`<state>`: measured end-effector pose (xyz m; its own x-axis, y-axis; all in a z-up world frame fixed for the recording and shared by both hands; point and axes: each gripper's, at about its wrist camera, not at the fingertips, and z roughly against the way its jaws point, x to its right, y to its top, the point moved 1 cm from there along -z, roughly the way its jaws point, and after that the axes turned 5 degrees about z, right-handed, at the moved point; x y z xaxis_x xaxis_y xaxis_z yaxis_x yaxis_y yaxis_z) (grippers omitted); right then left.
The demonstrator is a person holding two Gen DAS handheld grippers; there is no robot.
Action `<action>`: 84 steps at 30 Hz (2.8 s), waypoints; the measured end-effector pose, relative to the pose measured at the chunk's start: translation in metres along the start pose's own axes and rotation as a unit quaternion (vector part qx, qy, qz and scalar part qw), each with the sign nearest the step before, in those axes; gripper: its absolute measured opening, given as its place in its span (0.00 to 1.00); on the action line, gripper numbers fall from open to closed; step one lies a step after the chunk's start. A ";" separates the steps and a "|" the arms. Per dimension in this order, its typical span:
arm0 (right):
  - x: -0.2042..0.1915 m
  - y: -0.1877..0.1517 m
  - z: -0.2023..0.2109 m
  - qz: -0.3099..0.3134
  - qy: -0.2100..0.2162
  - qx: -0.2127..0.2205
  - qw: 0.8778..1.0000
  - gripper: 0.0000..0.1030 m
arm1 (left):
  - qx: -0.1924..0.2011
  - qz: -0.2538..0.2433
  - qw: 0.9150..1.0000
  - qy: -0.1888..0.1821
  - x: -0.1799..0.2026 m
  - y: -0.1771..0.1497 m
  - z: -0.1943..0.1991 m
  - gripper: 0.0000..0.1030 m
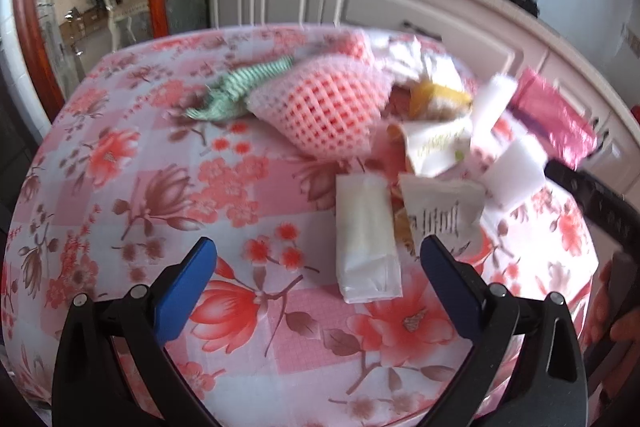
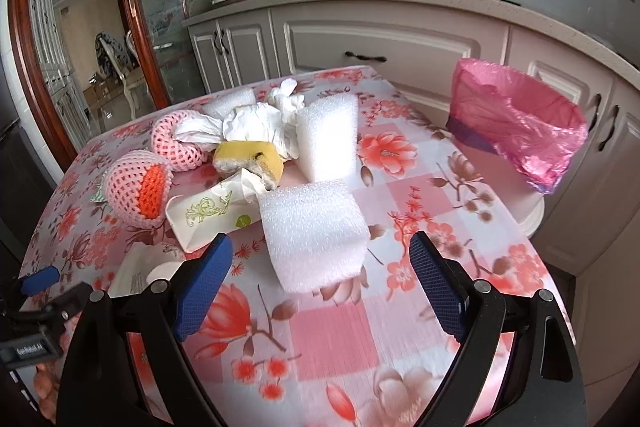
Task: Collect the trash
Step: 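Grasp the white paper cup with the left tool while the right tool grasps the white foam block, then carry the cup and foam block to the pink bin and open both tools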
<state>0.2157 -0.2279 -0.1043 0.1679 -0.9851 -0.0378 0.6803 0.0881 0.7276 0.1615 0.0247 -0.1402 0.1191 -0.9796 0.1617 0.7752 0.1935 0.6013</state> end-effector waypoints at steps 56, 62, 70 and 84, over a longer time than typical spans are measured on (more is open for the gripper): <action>0.070 -0.020 0.047 -0.076 0.027 0.052 0.995 0.60 | 0.124 -0.195 0.969 -0.087 0.114 0.015 0.025 0.32; 0.096 -0.010 0.053 -0.087 -0.003 0.066 0.994 0.60 | 0.120 -0.200 0.964 -0.129 0.150 0.041 0.015 0.32; 0.139 0.006 0.054 -0.100 -0.050 0.082 0.990 0.60 | 0.148 -0.227 0.947 -0.173 0.218 0.071 0.011 0.32; 0.254 0.082 0.021 -0.117 -0.110 0.112 0.981 0.60 | 0.104 -0.198 0.937 -0.268 0.360 0.178 -0.051 0.32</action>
<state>0.2989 -0.4744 -0.0400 -0.1491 -0.9847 -0.0907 0.5047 -0.1547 0.8493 0.3736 -0.2961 -0.0147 -0.5244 -0.8195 0.2310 0.5490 -0.1181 0.8274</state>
